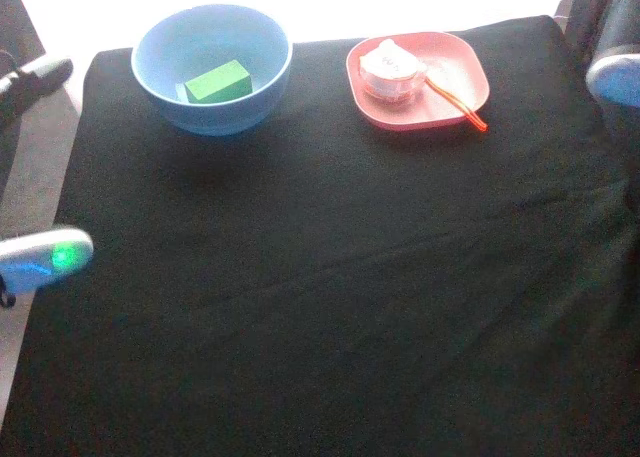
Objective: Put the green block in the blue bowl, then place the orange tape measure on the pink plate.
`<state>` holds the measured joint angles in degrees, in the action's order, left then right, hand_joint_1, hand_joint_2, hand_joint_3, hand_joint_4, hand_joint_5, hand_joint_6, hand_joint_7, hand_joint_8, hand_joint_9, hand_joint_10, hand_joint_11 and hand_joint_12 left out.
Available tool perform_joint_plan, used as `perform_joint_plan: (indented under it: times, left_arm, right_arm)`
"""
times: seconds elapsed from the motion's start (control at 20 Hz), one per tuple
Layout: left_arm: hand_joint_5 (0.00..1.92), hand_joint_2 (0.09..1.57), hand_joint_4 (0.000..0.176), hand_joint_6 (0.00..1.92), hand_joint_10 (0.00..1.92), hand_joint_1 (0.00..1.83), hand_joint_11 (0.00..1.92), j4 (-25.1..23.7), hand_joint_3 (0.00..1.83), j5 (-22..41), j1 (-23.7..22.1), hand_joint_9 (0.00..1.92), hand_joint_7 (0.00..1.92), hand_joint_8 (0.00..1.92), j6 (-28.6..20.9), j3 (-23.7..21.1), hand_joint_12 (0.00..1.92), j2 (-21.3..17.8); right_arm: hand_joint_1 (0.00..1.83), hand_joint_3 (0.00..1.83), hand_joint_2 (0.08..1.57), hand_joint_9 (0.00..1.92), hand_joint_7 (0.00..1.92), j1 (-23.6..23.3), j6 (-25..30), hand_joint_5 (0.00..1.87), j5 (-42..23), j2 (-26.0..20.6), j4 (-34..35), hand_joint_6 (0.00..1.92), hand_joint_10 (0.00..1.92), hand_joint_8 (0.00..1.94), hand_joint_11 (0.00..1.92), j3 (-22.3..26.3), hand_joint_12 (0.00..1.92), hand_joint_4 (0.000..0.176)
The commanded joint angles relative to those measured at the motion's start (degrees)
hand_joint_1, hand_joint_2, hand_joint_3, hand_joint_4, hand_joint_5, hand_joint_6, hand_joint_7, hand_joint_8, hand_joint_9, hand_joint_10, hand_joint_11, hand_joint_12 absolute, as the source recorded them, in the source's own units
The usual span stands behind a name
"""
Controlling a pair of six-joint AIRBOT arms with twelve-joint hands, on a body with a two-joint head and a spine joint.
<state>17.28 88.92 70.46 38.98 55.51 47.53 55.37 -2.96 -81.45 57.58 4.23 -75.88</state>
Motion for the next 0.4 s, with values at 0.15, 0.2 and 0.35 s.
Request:
perform_joint_plan:
  times: [0.15,0.2,0.35]
  left_arm:
    - [0.10,1.11,0.067,0.00,0.00,0.27,0.00,-2.0,0.01,10.3,-0.9,0.17,0.12,0.00,-0.1,-0.5,0.65,-0.3]
    - [0.07,1.11,0.028,0.00,0.00,0.30,0.00,-2.2,0.00,10.3,-1.5,0.15,0.11,0.00,0.0,-0.4,0.59,-0.1]
    - [0.00,1.19,0.000,0.00,0.00,0.17,0.00,-3.9,0.01,10.3,-5.0,0.11,0.09,0.00,0.0,1.0,0.32,1.3]
  right_arm:
    - [0.67,0.00,0.83,0.14,0.20,5.0,-0.9,0.07,-18.1,-0.8,8.8,0.01,0.02,0.01,0.00,3.2,0.00,0.146]
    - [0.67,0.00,0.83,0.14,0.19,5.2,-0.9,0.07,-18.9,-0.3,9.0,0.01,0.02,0.01,0.00,3.3,0.00,0.150]
    - [0.67,0.01,0.87,0.18,0.26,5.2,-0.9,0.16,-19.5,0.4,9.0,0.00,0.00,0.00,0.03,3.3,0.03,0.069]
